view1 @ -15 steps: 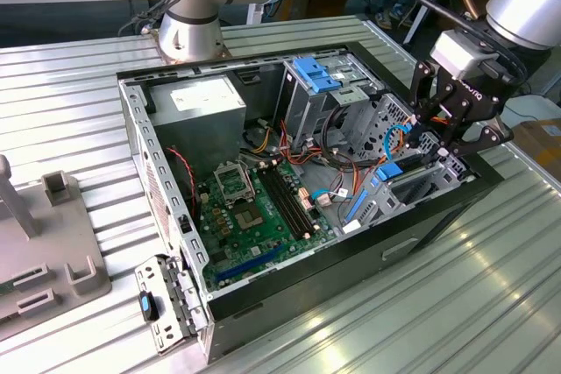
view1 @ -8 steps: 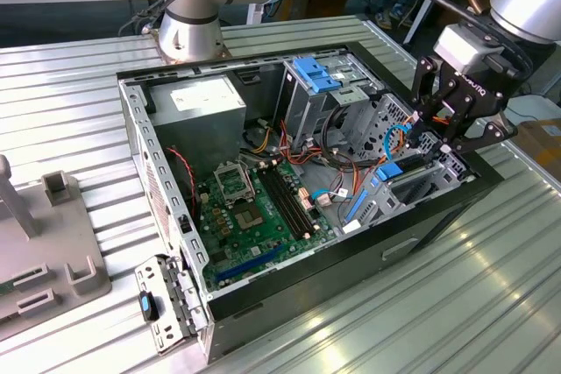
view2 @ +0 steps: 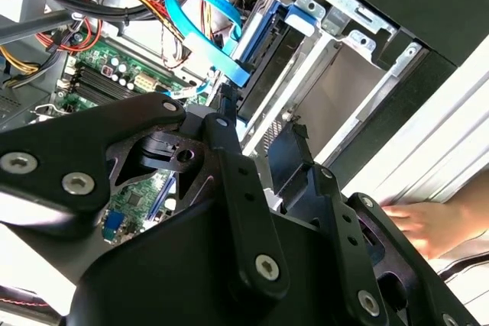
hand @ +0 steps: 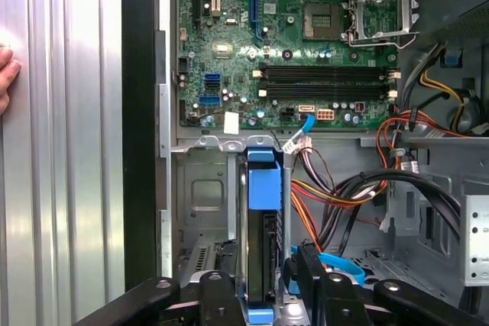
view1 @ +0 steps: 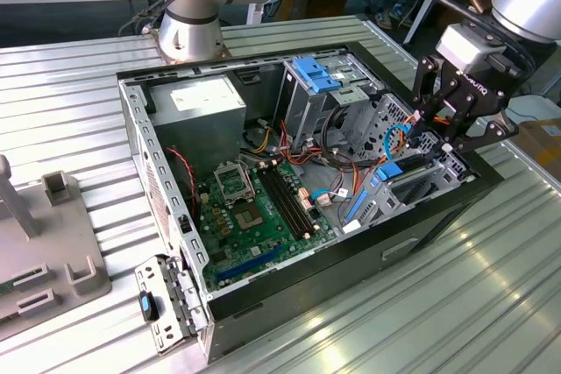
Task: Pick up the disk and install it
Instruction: 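Insert the first disk wire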
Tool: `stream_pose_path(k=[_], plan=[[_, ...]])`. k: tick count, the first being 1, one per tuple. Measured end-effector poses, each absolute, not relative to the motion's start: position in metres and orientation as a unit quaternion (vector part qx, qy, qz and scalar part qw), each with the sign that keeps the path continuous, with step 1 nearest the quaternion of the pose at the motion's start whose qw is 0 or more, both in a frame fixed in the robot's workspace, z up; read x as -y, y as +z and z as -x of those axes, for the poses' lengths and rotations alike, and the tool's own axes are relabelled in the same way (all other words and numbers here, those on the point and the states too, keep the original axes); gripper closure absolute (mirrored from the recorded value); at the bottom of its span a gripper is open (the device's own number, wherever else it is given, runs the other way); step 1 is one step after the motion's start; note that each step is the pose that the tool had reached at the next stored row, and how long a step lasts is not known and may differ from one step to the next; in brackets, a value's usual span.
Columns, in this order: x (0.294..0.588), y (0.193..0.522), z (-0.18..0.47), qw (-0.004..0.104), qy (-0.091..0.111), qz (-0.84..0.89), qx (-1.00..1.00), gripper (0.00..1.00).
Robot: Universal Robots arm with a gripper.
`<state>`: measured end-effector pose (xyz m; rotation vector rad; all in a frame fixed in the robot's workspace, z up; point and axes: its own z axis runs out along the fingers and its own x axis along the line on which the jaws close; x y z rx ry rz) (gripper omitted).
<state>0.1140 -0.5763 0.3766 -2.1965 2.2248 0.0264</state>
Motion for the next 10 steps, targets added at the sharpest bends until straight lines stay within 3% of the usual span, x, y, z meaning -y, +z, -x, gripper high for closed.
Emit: stream_pose_path(k=[10], plan=[[0.5752, 0.3766, -0.1157, 0.008, 0.008, 0.705, -0.709, 0.56]])
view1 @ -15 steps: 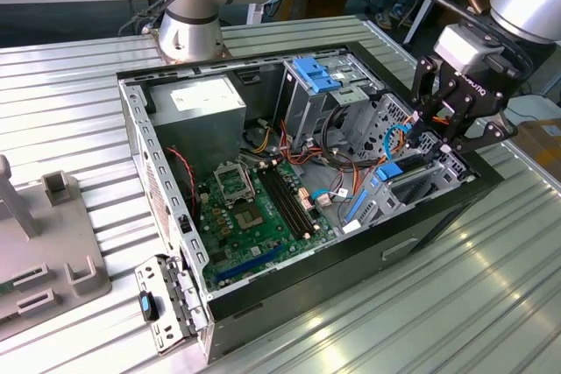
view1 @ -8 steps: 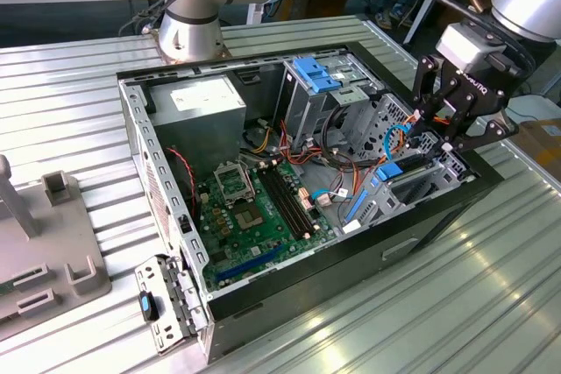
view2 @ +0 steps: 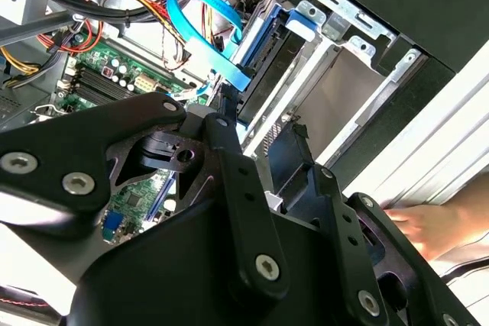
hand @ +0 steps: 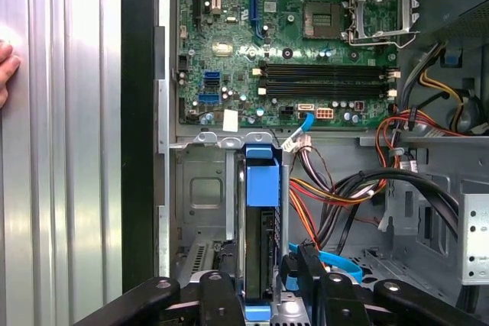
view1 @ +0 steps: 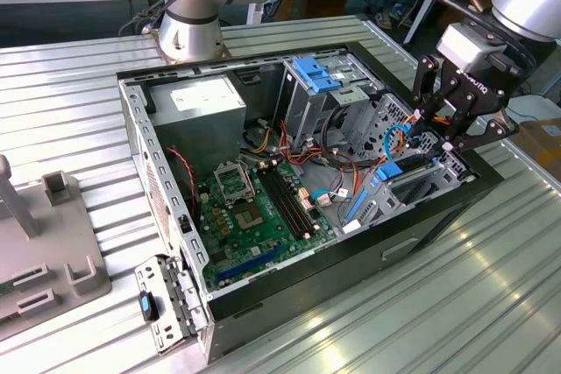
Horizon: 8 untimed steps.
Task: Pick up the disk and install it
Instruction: 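Insert the first disk wire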
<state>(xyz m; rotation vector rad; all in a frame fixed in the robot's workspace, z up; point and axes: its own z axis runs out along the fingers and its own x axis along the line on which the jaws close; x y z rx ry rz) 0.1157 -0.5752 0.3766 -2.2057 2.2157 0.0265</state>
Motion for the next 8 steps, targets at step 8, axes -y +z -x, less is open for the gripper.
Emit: stream_pose_path(k=[8], plan=[[0.5752, 0.3766, -0.1157, 0.008, 0.008, 0.707, -0.707, 0.56]])
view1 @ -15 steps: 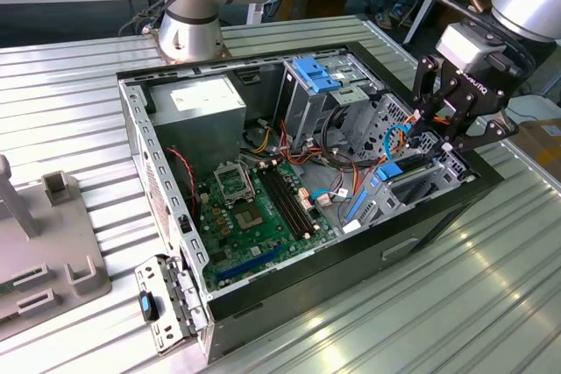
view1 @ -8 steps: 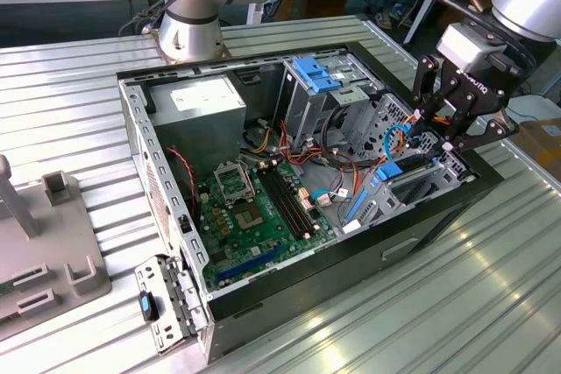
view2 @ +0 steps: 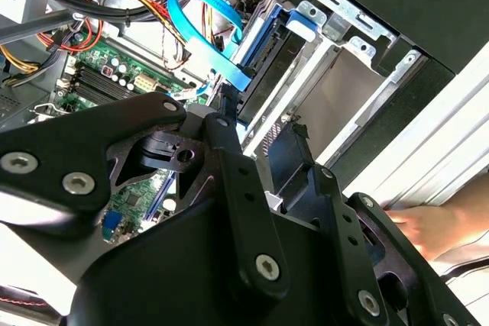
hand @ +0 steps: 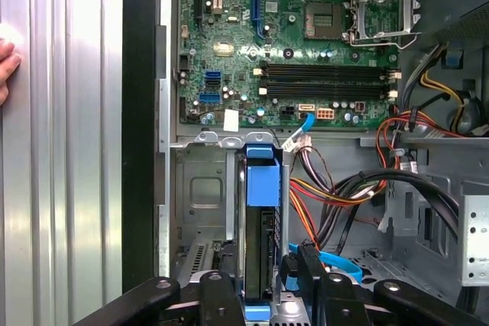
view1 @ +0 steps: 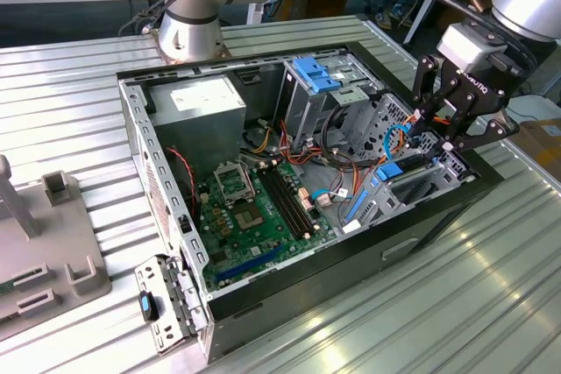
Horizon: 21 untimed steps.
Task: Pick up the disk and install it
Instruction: 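Insert the first disk wire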
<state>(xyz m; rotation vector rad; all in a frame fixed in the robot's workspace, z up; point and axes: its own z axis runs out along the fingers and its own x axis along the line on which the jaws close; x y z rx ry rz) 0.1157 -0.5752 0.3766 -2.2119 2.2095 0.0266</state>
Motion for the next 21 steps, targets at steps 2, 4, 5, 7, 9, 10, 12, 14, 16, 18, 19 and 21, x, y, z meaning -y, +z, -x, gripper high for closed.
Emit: stream_pose_path(k=[2, 4, 5, 7, 9, 10, 12, 14, 16, 18, 19, 21], plan=[[0.5752, 0.3766, -0.1157, 0.008, 0.009, 0.708, -0.706, 0.56], [0.5752, 0.3766, -0.1157, 0.008, 0.009, 0.708, -0.706, 0.56], [0.5751, 0.3765, -0.1158, 0.008, 0.009, 0.708, -0.706, 0.56], [0.5751, 0.3766, -0.1158, 0.007, 0.008, 0.709, -0.706, 0.56], [0.5751, 0.3766, -0.1158, 0.008, 0.009, 0.709, -0.705, 0.56], [0.575, 0.3765, -0.1159, 0.008, 0.009, 0.709, -0.705, 0.56], [0.5744, 0.3766, -0.1161, 0.007, 0.008, 0.709, -0.705, 0.56], [0.5734, 0.3766, -0.1167, 0.007, 0.009, 0.709, -0.705, 0.56], [0.5717, 0.3765, -0.1176, 0.008, 0.009, 0.709, -0.705, 0.56], [0.5706, 0.3766, -0.1181, 0.007, 0.009, 0.709, -0.705, 0.56], [0.5704, 0.3765, -0.1182, 0.008, 0.009, 0.709, -0.705, 0.56], [0.5696, 0.3766, -0.1183, 0.007, 0.009, 0.709, -0.705, 0.56]])
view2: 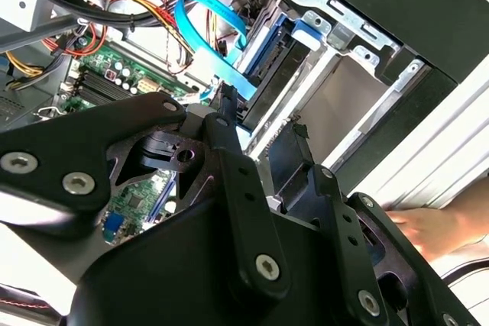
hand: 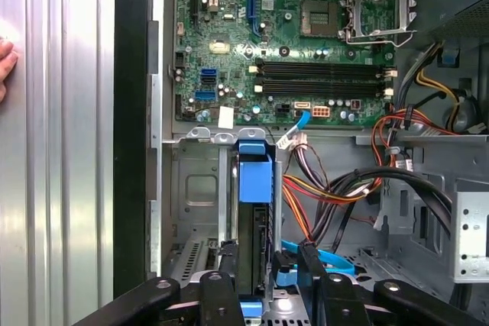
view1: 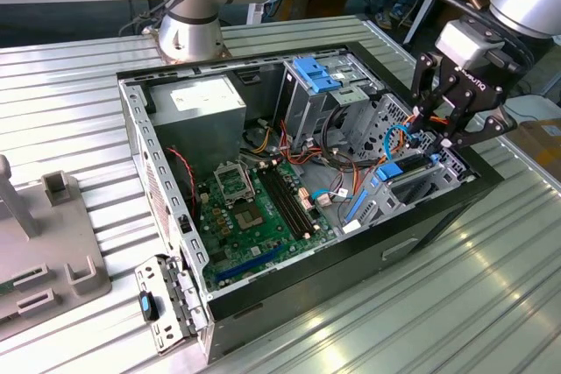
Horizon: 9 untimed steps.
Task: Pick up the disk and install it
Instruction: 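Insert the first disk wire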
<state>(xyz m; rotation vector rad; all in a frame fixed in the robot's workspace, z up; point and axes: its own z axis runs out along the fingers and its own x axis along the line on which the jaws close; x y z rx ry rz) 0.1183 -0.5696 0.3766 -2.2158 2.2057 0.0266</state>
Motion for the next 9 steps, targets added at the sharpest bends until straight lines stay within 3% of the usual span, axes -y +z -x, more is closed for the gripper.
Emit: stream_pose_path(k=[9], plan=[[0.5651, 0.3766, -0.1202, 0.007, 0.008, 0.709, -0.705, 0.56]])
